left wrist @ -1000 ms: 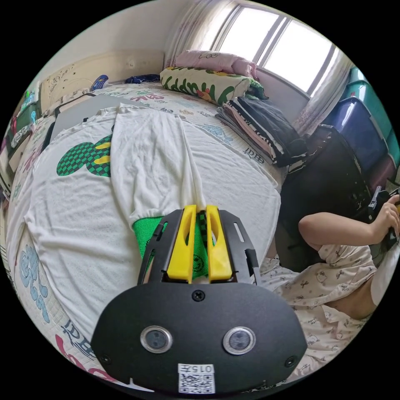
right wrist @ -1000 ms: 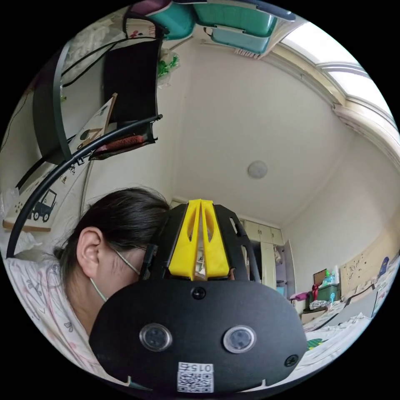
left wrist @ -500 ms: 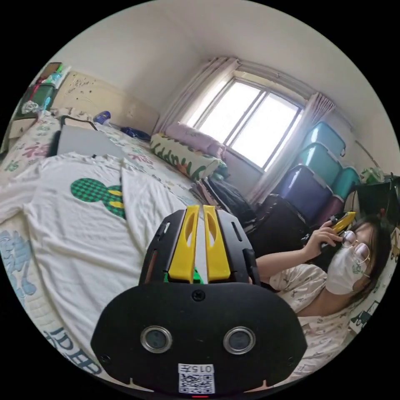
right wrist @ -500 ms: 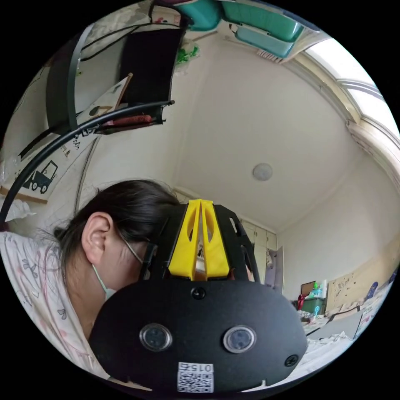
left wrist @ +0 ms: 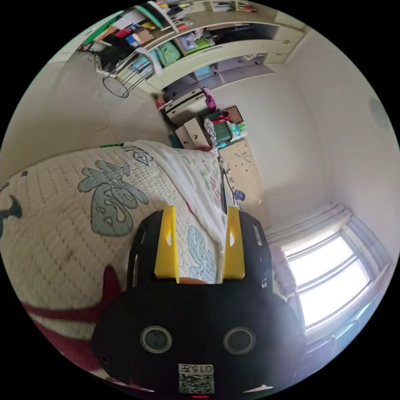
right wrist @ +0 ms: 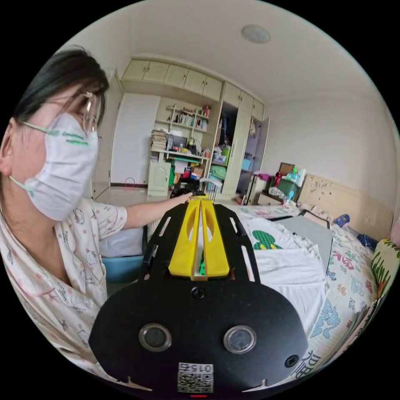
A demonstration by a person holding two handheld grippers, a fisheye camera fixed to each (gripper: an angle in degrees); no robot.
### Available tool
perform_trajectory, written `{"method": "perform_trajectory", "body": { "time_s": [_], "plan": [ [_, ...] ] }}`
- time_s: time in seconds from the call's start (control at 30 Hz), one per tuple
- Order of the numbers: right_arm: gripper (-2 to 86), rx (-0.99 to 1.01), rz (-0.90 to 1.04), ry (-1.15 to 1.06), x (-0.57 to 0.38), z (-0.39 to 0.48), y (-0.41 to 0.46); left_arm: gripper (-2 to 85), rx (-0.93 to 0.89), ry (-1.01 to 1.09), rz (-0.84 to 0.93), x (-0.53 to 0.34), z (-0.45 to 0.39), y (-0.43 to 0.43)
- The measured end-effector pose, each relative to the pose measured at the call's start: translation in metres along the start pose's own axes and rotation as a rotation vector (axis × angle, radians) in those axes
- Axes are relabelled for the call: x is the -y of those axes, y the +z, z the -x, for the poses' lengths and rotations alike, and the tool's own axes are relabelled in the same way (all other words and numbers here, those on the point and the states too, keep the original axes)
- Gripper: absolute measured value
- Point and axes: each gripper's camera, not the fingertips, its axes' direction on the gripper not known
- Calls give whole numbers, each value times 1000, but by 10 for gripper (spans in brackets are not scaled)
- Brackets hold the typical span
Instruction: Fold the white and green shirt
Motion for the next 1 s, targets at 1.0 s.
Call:
{"method": "perform_trajectory", "body": {
  "time_s": [1.0],
  "plan": [
    [-9,-236,468,-166,-251,-95,353,123,409,-86,-224,132,-69,89]
  ]
}}
